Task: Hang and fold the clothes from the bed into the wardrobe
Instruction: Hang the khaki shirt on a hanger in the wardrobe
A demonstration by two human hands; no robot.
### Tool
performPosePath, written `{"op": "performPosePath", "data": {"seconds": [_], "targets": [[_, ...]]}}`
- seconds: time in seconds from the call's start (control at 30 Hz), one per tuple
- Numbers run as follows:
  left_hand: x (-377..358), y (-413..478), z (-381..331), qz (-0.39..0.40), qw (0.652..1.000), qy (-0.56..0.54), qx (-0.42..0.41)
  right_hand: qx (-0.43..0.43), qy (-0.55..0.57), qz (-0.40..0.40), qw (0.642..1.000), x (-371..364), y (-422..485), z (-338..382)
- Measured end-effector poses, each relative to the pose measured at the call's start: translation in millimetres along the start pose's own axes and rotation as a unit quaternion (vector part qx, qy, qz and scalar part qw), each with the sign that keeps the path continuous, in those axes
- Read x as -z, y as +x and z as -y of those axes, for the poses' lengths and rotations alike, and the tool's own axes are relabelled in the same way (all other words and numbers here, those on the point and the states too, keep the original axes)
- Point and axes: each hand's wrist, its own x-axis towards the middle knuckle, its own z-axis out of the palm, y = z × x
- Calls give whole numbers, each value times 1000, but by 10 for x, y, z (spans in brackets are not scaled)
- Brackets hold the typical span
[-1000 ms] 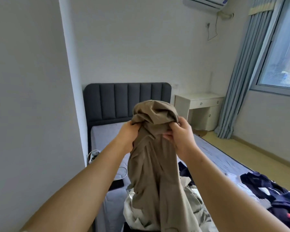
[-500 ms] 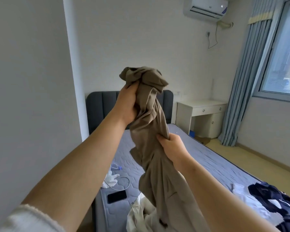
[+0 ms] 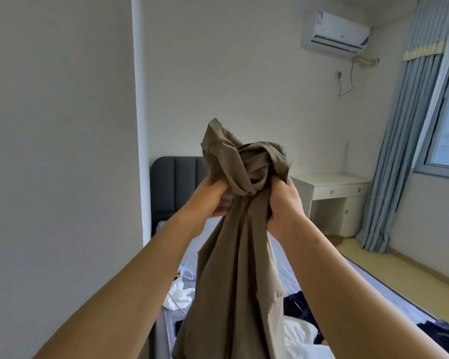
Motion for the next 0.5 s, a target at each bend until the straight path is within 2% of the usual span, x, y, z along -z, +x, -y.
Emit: {"op": "performPosePath", "data": {"seconds": [0.07,0.13,0.23,0.33,0.43,0.5], "targets": [[49,-95,71,135,990,-41,26,-27,9,18,999,-43,11,-38],[37,-165,169,180,983,-18,31,-51,10,31,998,-58,-4,-89],[-23,-185,249,111,993,38,30,-91,3,50,995,-77,-56,-184],[-45,-117,256,-26,995,-15,91,-100,-33,62,993,-83,-116,-238],[-20,-97,283,-44,991,-66,109,-82,-62,81,991,-57,-172,-253],[-1,-112,271,-54,985,-125,107,-105,-43,94,989,-2,-196,-261]]}}
